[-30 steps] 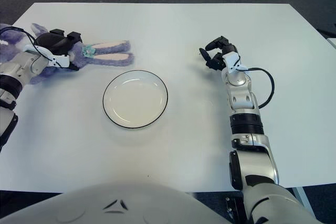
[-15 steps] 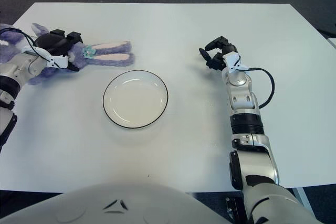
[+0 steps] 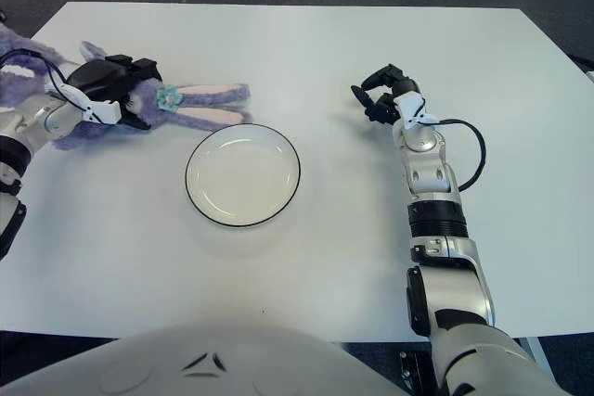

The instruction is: Put the doll into the plate.

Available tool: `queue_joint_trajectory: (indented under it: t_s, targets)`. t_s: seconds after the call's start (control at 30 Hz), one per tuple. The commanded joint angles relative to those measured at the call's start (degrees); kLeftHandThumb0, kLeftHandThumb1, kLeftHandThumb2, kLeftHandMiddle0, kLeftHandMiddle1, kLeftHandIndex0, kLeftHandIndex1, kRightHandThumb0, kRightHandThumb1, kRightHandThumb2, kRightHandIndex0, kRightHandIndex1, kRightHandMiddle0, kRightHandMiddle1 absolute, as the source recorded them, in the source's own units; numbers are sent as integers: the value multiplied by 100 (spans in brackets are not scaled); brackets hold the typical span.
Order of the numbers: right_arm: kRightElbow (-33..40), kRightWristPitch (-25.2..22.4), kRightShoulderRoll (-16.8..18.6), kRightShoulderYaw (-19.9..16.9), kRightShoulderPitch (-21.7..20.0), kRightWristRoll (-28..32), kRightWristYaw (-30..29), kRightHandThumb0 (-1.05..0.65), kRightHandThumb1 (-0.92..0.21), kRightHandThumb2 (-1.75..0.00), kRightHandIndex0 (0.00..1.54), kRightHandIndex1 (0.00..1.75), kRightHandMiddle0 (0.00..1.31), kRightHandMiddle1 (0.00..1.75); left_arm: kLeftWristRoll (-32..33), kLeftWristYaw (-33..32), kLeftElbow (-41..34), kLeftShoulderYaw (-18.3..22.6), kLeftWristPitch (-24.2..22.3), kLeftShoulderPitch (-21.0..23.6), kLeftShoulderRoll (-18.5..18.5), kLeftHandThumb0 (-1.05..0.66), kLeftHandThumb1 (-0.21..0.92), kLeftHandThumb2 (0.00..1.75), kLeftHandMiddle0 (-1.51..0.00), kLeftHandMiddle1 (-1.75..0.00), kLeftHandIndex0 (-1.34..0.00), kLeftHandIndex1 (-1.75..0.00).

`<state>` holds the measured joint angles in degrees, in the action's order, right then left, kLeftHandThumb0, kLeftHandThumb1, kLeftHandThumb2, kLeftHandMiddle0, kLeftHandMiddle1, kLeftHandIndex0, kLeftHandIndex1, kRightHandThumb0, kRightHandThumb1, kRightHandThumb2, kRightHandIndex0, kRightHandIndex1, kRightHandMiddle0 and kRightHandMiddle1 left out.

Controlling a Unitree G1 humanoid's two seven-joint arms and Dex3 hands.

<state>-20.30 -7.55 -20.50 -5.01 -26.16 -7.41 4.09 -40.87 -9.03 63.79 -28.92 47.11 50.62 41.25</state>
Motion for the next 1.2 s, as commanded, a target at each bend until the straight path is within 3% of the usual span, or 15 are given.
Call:
queue_joint_trajectory:
  t_s: [0.0, 0.57, 1.03, 1.17]
  targets:
    - [-61, 61, -76, -3, -30, 11, 37, -36, -92, -35, 75, 175, 38, 157, 82, 181, -83, 89, 66, 48, 44, 3, 90, 10, -81, -175, -64, -175]
    - [-74, 83, -120, 87, -11, -37, 144, -36, -92, -35, 74, 175, 38, 157, 210, 975, -811, 298, -41, 176, -143, 3, 88, 13, -81, -175, -63, -175]
    - [-2, 118, -84, 200, 74, -58, 188, -36, -92, -35, 73, 175, 39, 157, 82, 952, -736, 203, -530, 453, -797, 3, 87, 16, -83, -175, -63, -175]
    - [46, 134, -79, 233, 102, -40, 231, -36, -92, -35, 73, 175, 39, 157, 22, 874, -673, 173, -640, 534, -962, 2, 71, 47, -85, -175, -65, -175]
